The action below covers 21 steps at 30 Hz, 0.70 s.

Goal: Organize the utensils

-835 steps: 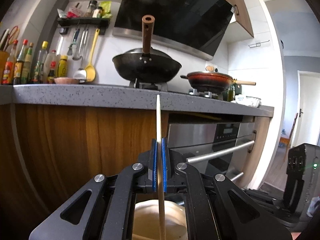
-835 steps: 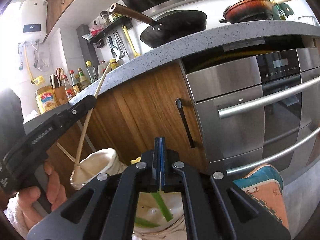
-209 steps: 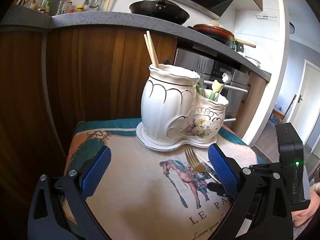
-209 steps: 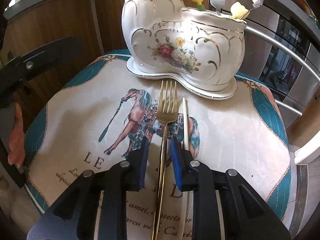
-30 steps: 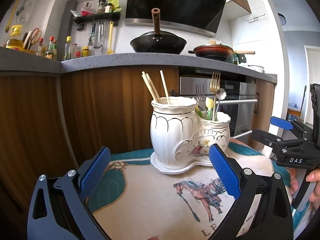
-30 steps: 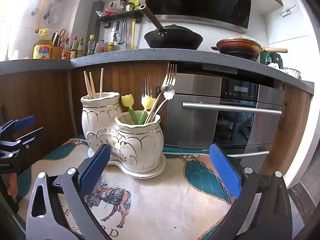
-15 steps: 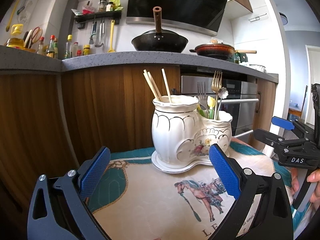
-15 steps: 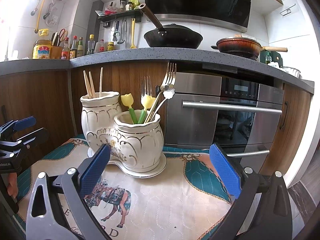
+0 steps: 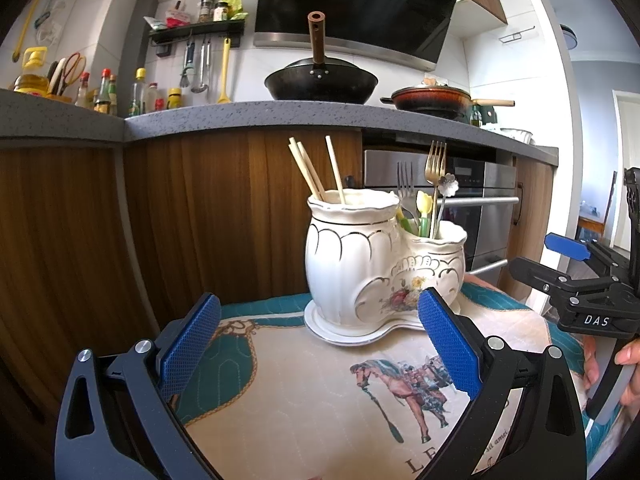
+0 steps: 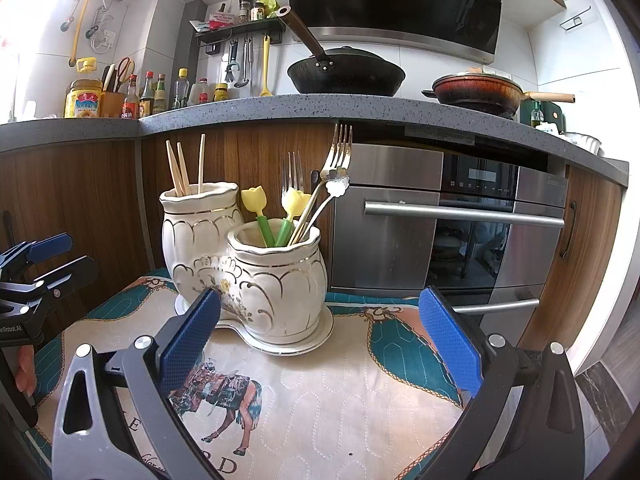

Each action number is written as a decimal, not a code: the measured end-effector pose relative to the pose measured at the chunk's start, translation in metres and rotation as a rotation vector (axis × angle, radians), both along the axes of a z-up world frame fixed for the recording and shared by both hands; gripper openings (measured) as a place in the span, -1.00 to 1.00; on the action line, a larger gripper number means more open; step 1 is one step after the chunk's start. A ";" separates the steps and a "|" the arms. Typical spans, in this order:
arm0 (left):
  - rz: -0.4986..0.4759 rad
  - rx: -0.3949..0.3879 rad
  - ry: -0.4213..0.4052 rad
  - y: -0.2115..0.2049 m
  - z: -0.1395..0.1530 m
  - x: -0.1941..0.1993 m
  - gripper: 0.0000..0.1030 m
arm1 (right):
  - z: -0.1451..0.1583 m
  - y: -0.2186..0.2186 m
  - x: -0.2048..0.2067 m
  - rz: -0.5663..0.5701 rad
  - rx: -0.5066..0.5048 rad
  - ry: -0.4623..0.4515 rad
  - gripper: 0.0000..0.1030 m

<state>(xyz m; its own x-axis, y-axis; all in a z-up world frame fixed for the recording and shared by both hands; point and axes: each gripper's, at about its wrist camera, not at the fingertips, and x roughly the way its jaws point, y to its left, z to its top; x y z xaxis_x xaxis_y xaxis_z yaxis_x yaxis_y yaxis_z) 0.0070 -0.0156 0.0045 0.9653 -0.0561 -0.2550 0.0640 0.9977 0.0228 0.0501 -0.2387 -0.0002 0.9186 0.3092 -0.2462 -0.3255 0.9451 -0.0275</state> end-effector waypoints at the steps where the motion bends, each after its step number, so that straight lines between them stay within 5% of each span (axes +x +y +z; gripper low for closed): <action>1: 0.000 0.000 0.001 0.000 0.000 0.000 0.90 | 0.000 0.000 0.000 0.000 0.000 0.000 0.91; 21: -0.008 0.005 0.002 -0.001 -0.001 0.002 0.90 | 0.000 0.000 0.000 0.000 0.000 0.001 0.91</action>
